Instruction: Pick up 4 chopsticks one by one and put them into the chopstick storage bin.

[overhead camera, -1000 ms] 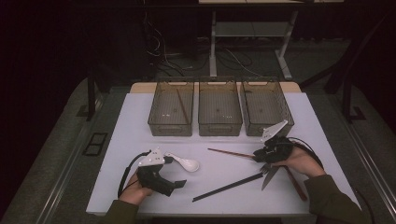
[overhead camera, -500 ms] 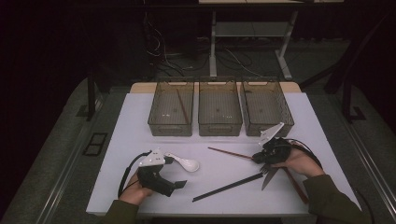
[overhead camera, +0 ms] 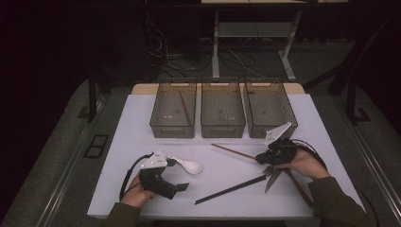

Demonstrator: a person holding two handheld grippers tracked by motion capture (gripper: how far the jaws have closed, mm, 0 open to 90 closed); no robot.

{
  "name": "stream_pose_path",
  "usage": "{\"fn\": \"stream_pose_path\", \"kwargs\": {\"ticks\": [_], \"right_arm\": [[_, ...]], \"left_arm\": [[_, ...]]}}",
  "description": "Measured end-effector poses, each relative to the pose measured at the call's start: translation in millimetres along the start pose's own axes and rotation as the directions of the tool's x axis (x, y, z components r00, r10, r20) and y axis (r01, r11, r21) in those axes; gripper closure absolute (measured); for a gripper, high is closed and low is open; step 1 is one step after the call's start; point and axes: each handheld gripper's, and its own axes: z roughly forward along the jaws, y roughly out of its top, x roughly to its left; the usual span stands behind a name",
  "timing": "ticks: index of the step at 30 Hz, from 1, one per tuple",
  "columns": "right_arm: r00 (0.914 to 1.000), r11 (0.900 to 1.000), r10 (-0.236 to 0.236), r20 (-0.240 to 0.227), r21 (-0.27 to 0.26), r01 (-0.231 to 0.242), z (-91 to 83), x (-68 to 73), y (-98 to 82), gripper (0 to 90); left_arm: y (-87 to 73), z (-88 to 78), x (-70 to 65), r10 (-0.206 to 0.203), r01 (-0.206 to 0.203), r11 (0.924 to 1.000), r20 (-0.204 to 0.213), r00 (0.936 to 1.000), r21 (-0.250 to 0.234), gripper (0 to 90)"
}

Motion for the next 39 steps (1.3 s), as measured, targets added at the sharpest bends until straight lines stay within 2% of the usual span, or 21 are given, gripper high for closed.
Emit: {"fn": "stream_pose_path", "kwargs": {"ticks": [8, 10, 12, 20, 22, 24, 29, 34, 37, 39], "right_arm": [[0.9994, 0.998, 0.034, 0.004, -0.058, -0.034, -7.2, -1.4, 1.3, 82.8], [0.9984, 0.995, 0.056, 0.006, -0.079, -0.055, -10.1, -1.1, 2.0, 82.8], [0.9963, 0.99, 0.086, -0.001, -0.111, -0.085, -12.3, 0.4, 2.7, 82.8], [0.9922, 0.97, 0.124, -0.009, -0.208, -0.124, -17.9, -0.4, 3.5, 82.8], [0.9919, 0.969, 0.127, 0.004, -0.213, -0.123, -19.0, 0.5, 4.5, 82.8], [0.99, 0.963, 0.141, -0.001, -0.231, -0.138, -20.1, 0.3, 4.7, 82.8], [0.9849, 0.952, 0.172, 0.021, -0.261, -0.161, -23.0, -1.0, 5.9, 82.8], [0.9785, 0.935, 0.201, 0.045, -0.306, -0.179, -28.8, -0.6, 9.4, 82.8], [0.9751, 0.921, 0.219, 0.035, -0.337, -0.195, -31.5, -1.1, 11.7, 82.8], [0.9749, 0.917, 0.219, 0.042, -0.349, -0.191, -32.8, 0.3, 14.7, 82.8]], "left_arm": [[0.2, 0.6, -0.6, 0.002, -0.002, 1.0, 0.004, 1.0, 0.0, 0.8], [0.1, 0.7, -0.5, 0.002, -0.002, 1.0, 0.005, 1.0, 0.0, 0.8], [0.1, 0.6, -0.6, 0.002, -0.002, 1.0, 0.005, 1.0, -0.001, 0.9], [0.2, 0.4, -0.5, 0.004, -0.004, 1.0, 0.007, 1.0, -0.002, 0.8], [0.1, 0.5, -0.4, 0.003, -0.003, 1.0, 0.006, 1.0, -0.001, 0.8], [0.0, 0.4, -0.2, 0.001, -0.001, 1.0, 0.005, 1.0, -0.001, 0.8], [-0.1, 0.3, 0.0, -0.001, 0.001, 1.0, 0.004, 1.0, -0.003, 0.8], [-0.1, 0.4, 0.0, -0.001, 0.001, 1.0, 0.005, 1.0, -0.005, 0.8], [0.0, 0.2, 0.1, -0.006, 0.006, 1.0, 0.004, 1.0, -0.008, 0.8], [0.1, 0.3, 0.1, -0.008, 0.008, 0.9999, 0.003, 1.0, -0.011, 0.8]]}}
